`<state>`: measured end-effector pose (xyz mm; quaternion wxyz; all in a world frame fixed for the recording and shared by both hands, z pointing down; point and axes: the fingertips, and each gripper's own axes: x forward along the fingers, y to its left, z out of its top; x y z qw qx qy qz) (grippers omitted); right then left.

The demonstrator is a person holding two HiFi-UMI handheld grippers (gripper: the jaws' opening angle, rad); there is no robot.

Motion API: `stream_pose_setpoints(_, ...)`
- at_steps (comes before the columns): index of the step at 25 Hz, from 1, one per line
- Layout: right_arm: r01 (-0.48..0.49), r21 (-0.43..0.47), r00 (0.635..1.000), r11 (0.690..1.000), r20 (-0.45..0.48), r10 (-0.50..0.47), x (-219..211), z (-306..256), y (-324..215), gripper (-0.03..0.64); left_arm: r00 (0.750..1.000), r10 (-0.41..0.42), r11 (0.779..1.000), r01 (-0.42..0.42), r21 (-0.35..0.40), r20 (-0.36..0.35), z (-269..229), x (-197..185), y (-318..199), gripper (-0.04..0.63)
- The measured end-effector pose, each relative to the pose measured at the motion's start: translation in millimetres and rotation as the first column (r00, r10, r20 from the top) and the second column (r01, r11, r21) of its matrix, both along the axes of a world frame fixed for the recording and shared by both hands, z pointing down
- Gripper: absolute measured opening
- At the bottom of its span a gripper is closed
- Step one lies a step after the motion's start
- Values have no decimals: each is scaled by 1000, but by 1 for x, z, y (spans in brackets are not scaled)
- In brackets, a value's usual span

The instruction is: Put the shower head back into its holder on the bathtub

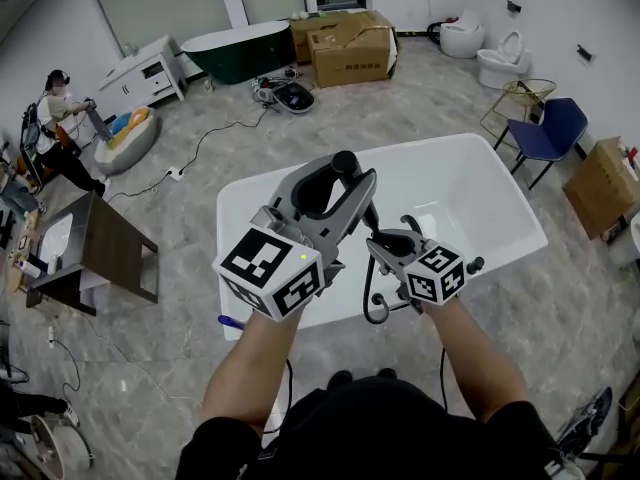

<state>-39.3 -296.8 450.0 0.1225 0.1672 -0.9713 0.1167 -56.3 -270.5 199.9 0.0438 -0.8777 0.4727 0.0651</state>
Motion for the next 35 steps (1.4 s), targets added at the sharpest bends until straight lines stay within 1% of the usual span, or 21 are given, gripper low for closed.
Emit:
stream_pose_setpoints(5,-11,33,1000,999,14,11,-3,-20,-11,72,1000,-25,999,25,28,-12,-14,-11,3,153)
stream_pose_setpoints(9,-14,45,1000,999,4,14,-7,-23,-11,72,999,-39,999,39,32,-18,-15,-18,7,153)
stream_pose_setpoints(14,-10,14,1000,1000,9,10,-4,-11,-4,73,999,-34,999,34,11,-10,-6,-13,7,153)
stream_pose_setpoints(19,-22,-50,1000,998,-3,22,8,19,9,92,1000,-11,999,10,-35,-16,14,-2,-2,152)
stream_pose_setpoints(25,-53,-119,999,992,-4,53,33,47,23,94,1000,14,993,-12,-118,8,54,13,-16,152)
stream_pose_setpoints(30,-118,-142,992,983,17,122,63,49,23,90,999,27,980,-21,-199,27,94,28,-27,152)
stream_pose_setpoints(35,-175,-138,982,975,51,183,93,37,21,69,997,38,963,-19,-268,66,133,42,-34,152)
